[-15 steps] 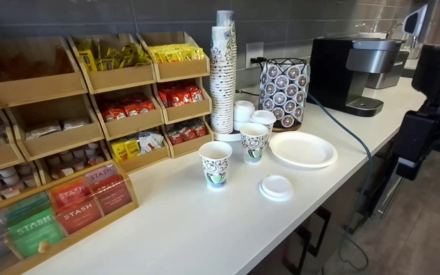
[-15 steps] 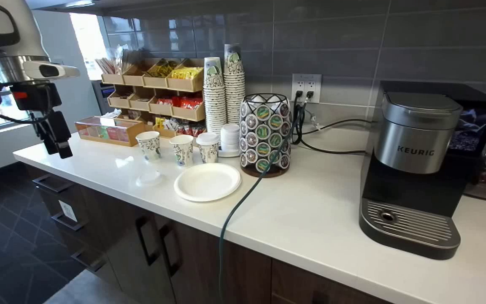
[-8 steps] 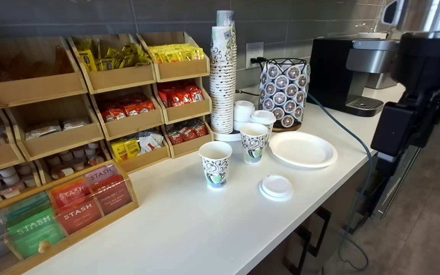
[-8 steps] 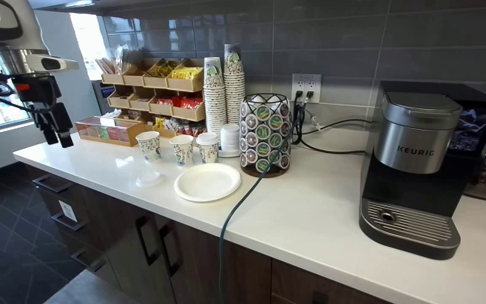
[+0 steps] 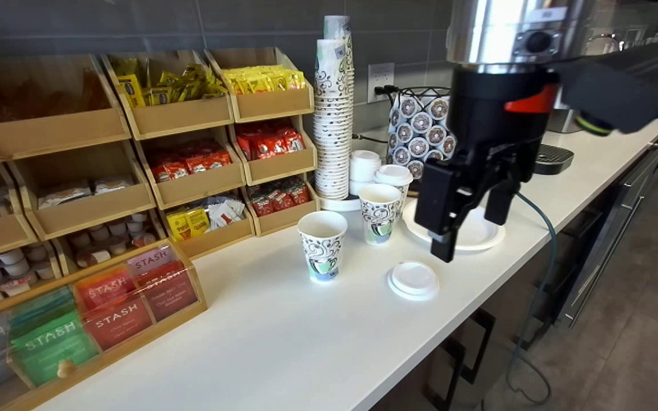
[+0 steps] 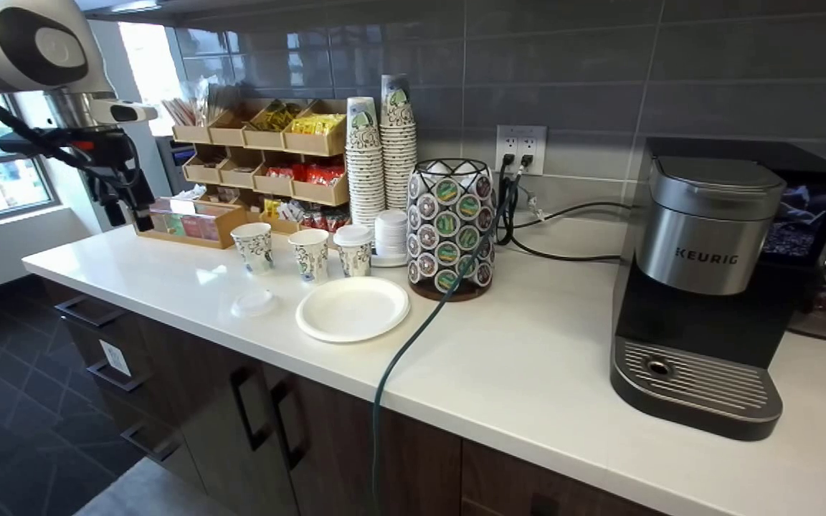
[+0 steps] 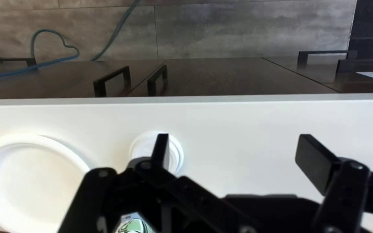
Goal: Pick up the leftmost paper cup and pour its contents into the paper cup to the immediate right, put the paper cup back on the kitchen counter
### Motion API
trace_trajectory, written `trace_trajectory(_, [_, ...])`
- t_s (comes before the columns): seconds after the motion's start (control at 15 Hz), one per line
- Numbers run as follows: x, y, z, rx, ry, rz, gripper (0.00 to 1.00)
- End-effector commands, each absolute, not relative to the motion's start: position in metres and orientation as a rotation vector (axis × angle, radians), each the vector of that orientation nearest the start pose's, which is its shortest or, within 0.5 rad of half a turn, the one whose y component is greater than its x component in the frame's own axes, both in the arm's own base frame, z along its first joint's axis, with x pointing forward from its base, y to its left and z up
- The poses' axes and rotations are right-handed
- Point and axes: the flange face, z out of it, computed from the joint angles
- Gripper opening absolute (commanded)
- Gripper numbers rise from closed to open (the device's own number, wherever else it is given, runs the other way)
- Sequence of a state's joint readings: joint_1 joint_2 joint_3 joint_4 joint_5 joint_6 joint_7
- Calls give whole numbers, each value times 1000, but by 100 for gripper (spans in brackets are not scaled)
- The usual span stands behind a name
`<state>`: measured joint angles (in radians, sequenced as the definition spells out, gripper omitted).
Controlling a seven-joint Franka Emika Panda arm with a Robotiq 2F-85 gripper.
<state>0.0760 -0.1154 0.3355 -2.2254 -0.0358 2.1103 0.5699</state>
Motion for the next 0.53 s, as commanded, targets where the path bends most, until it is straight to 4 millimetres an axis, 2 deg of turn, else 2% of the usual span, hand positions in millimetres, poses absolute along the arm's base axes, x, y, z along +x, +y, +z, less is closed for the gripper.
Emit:
trace_trajectory(0.0, [520, 225, 400, -3228, 237, -95, 100])
trace_trajectory(0.47, [604, 237, 373, -3252, 236, -213, 100])
